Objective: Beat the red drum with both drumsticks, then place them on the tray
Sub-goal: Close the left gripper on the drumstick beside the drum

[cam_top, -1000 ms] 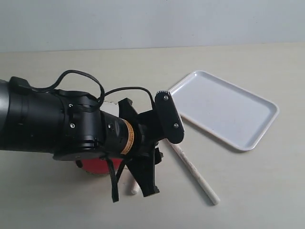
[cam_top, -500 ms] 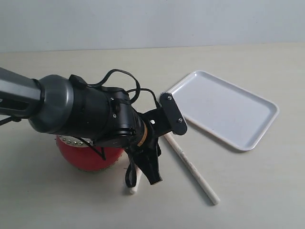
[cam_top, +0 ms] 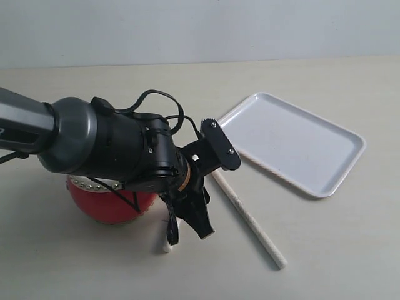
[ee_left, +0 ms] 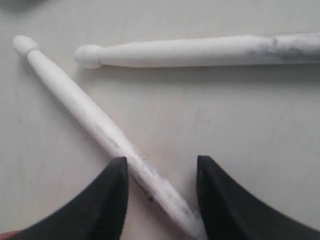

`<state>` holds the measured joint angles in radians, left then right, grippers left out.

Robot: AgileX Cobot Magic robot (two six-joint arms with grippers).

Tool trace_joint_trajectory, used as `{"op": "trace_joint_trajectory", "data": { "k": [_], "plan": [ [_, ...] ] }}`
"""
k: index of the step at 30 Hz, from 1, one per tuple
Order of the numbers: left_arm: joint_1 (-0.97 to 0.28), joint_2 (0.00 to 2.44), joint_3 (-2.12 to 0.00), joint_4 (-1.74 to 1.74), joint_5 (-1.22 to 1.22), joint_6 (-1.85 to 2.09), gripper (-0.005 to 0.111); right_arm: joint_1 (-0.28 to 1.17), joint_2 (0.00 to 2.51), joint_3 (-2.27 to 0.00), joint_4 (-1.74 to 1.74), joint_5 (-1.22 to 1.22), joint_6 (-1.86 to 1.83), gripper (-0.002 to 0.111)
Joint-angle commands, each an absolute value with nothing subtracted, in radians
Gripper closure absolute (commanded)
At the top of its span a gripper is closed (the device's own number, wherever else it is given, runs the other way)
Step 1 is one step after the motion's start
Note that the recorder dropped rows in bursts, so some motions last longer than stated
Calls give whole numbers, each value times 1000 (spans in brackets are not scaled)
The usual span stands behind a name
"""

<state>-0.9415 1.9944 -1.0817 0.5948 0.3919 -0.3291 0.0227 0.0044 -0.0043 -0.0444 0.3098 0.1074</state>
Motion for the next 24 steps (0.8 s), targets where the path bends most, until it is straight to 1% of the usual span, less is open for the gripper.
{"op": "trace_joint_trajectory", "data": {
  "k": [1, 3, 15, 24],
  "plan": [
    [-935, 1997, -1085, 588, 414, -379, 55, 17, 0, 0, -51, 305, 106, 108],
    [-931, 1997, -1085, 588, 414, -380, 53, 17, 0, 0, -51, 305, 106, 108],
    [-915, 1997, -1085, 604, 423, -454, 53, 17, 0, 0, -51, 305, 106, 108],
    [-915, 1998, -1085, 600, 522, -491, 53, 17, 0, 0, -51, 305, 106, 108]
  ]
}}
